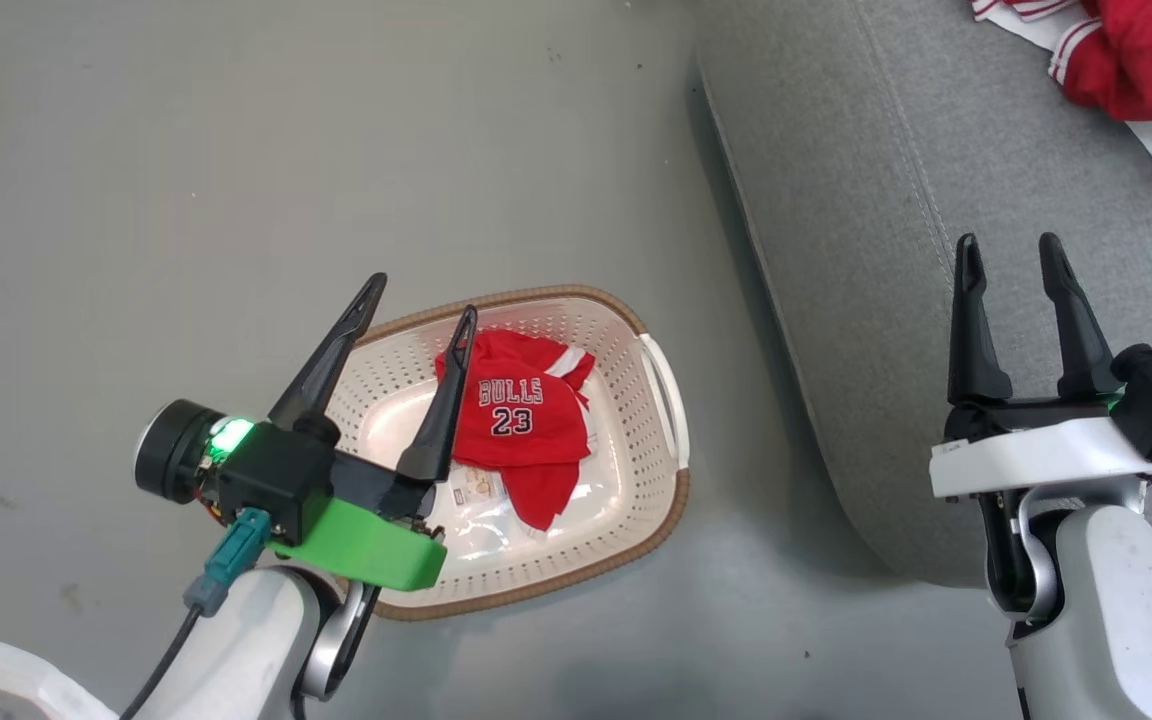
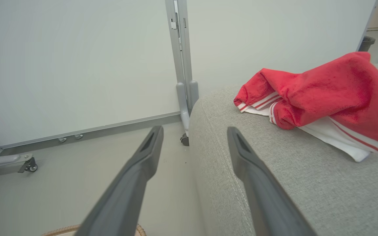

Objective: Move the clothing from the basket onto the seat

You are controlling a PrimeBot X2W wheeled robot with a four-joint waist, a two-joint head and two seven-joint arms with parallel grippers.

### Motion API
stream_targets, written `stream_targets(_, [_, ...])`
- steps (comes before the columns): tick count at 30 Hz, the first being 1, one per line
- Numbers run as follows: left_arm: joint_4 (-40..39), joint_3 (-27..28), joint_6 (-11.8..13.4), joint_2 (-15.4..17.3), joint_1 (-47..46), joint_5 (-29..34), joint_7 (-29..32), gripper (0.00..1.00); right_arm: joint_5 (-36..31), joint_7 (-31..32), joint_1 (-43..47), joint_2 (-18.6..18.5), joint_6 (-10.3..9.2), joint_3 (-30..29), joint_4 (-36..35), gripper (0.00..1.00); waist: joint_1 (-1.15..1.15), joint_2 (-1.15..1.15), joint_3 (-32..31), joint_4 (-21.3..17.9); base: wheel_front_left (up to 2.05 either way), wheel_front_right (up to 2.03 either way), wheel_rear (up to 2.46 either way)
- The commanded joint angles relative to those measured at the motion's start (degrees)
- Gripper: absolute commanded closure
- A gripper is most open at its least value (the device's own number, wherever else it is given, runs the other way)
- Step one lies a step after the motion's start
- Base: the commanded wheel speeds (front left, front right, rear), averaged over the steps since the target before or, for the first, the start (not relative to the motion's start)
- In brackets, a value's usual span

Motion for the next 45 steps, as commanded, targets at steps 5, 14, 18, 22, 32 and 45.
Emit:
stream_targets(5, [2.41,3.06,1.27,-0.94,2.25,-1.32,-1.19,0.0,-0.1,1.45,2.91,-0.13,-0.04,1.34,-2.07,0.0,0.0,0.0,-6.08,7.13,0.0,0.0,0.0])
stream_targets(14, [2.93,11.87,1.94,-2.69,6.5,-1.26,-1.54,0.0,-1.71,4.31,6.36,-0.14,-0.04,2.22,-4.46,0.0,0.0,0.0,-10.2,12.55,0.0,0.0,0.0])
stream_targets(18, [3.37,16.02,1.46,-3.48,9.18,-0.42,-1.56,0.0,-2.22,5.43,8.11,-0.12,-0.04,2.28,-5.81,0.0,0.0,0.0,-12.04,13.87,0.0,0.0,0.0])
stream_targets(22, [4.19,19.39,0.44,-4.26,11.66,0.32,-1.56,0.0,-2.61,6.59,9.9,-0.13,-0.04,2.28,-7.13,0.0,0.0,0.0,-13.9,14.42,0.0,0.0,0.0])
stream_targets(32, [6.14,23.17,-2.61,-6.08,16.64,3.18,-1.56,0.0,-2.98,9.16,14.24,-0.13,-0.05,2.46,-9.85,0.0,0.0,0.0,-18.4,14.12,0.0,0.0,0.0])
stream_targets(45, [9.66,23.66,-5.4,-8.4,19.92,5.33,-1.57,0.0,-2.18,11.66,19.6,-0.12,-0.04,1.92,-11.42,0.0,0.0,0.0,-22.94,14.07,0.0,0.0,0.0])
